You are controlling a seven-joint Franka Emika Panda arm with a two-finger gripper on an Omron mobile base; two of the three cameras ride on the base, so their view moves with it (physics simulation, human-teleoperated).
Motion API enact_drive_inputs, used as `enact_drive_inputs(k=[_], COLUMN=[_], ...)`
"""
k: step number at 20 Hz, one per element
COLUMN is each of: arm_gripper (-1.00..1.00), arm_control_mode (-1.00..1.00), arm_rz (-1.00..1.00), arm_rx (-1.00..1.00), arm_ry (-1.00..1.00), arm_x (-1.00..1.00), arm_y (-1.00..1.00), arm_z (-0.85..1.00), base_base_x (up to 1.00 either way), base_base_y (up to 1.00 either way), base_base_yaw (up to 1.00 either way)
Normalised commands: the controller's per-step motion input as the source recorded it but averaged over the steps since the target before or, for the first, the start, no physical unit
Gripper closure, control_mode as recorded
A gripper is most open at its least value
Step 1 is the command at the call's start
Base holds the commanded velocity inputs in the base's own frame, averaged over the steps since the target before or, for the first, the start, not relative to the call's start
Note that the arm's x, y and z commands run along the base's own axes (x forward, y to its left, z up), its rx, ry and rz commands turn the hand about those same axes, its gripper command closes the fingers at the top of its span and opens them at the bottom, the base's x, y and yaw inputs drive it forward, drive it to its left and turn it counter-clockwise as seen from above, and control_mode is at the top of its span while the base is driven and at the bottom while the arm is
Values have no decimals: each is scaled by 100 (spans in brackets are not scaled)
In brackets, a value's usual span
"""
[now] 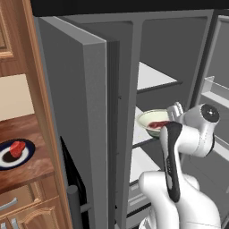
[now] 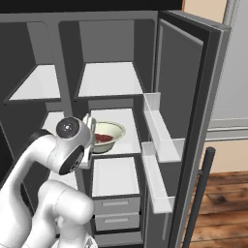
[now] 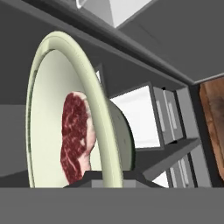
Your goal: Place one of the steaks on the plate and the other in the bowl. Then place the bowl in the fridge.
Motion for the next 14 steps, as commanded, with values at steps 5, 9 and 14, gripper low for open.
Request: enact_drive_inputs(k=[5,9,14], arm_gripper=[100,100,100], arm_control_mode=[-100,-100,-100], arm_rz=[6,6,1], arm_rx=[2,1,0], arm_ry=[-1,0,-14], arm_x=[48,57,45], arm_y=[-1,-3,-13], arm_z=[-41,-28,-27], base_base_x=[0,0,0], base_base_y=[0,0,0], base_base_yaw=[0,0,0])
